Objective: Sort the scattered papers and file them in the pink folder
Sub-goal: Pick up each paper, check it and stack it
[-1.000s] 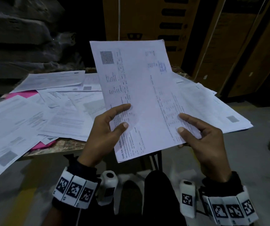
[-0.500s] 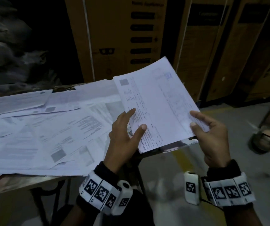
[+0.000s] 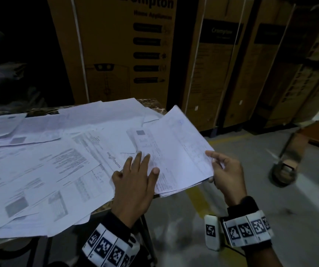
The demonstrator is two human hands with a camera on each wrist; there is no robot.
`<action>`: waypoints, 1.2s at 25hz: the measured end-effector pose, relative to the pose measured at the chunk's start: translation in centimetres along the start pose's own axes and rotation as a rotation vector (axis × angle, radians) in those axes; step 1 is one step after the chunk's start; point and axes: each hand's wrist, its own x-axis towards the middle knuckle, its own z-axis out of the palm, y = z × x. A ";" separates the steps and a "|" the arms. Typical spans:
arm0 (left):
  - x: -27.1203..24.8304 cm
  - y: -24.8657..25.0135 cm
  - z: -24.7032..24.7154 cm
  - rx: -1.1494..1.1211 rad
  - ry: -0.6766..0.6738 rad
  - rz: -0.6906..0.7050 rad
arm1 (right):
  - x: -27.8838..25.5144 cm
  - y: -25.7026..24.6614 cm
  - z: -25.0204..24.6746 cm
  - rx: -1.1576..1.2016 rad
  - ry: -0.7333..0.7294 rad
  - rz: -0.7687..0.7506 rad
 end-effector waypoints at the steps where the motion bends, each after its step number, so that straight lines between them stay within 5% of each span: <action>1: 0.0 0.0 0.1 0.053 -0.006 0.011 | 0.2 -0.1 -0.1 -0.047 -0.032 -0.004; 5: -0.2 0.0 0.9 0.183 0.013 0.043 | 0.7 -0.5 -0.4 -0.240 -0.089 -0.038; 13: -0.4 0.5 0.8 0.176 0.009 0.046 | -0.7 0.0 -0.6 -0.337 0.140 -0.123; 18: -1.0 0.2 0.5 0.041 0.129 0.115 | -4.2 -0.9 0.5 -0.579 0.195 -0.257; 22: -2.6 -0.2 -0.2 -0.139 0.227 0.197 | -7.4 -1.2 2.4 -0.498 0.139 -0.398; 30: -8.9 -6.4 -4.5 -0.080 0.391 0.191 | -14.8 -3.1 8.0 -0.258 -0.040 -0.486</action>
